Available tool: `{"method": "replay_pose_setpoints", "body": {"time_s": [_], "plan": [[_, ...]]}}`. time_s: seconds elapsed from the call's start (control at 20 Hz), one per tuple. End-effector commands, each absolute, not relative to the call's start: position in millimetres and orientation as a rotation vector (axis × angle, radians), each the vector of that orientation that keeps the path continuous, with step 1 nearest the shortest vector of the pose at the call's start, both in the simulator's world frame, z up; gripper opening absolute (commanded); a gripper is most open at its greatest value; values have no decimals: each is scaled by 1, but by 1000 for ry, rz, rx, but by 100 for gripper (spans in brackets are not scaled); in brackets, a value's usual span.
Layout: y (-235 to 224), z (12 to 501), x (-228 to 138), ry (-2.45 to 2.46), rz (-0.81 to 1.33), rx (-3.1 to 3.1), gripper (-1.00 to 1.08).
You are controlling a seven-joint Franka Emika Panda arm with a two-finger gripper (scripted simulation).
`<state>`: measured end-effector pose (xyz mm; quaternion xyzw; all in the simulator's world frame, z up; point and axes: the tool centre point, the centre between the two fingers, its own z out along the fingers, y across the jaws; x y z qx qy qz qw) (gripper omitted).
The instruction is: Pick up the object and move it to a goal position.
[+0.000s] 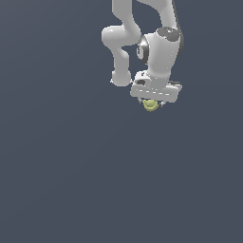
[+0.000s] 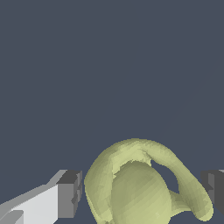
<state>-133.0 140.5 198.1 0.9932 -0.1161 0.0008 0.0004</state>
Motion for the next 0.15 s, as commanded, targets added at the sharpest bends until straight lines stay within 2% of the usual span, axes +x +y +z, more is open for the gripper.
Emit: {"method": "replay_pose_setpoints", "body": {"time_s": [0.0,0.1], "plan": [[142,201,-136,-365,0,3120,-100],[143,202,-136,-365,0,3120,-100]]}}
